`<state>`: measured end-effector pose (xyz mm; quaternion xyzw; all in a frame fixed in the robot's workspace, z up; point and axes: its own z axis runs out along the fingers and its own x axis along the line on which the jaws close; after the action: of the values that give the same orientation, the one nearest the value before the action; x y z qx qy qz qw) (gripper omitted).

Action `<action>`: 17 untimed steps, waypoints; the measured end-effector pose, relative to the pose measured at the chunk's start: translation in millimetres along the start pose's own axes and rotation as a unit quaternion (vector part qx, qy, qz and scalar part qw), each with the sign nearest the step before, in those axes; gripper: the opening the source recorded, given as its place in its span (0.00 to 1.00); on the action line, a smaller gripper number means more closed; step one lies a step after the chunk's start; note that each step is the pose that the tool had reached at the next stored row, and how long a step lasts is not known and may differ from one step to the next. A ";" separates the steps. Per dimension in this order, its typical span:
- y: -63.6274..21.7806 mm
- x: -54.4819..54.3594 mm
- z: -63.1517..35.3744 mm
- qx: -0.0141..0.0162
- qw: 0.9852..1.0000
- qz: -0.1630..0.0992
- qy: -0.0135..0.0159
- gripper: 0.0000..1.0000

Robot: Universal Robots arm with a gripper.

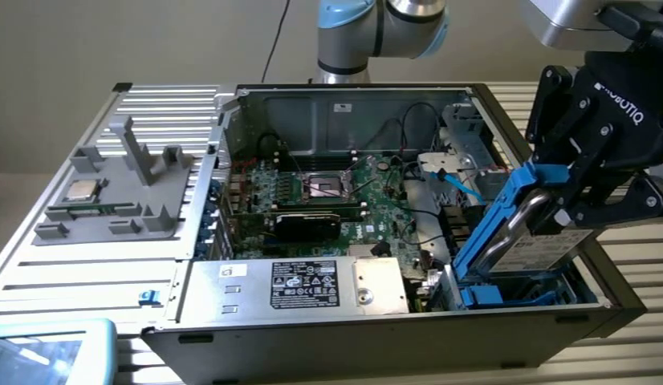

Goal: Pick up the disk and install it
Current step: 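Insert the disk into the insertion slot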

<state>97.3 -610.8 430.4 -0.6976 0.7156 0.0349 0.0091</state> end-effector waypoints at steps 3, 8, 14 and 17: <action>-0.1 0.2 2.3 0.000 1.000 0.000 -0.001 0.37; -0.2 0.5 5.4 0.000 1.000 0.001 -0.003 0.37; -0.3 0.9 8.8 0.000 1.000 0.001 -0.006 0.37; -0.4 1.1 10.8 0.000 1.000 0.001 -0.007 0.37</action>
<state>97.3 -611.2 419.6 -0.6963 0.7165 0.0397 0.0139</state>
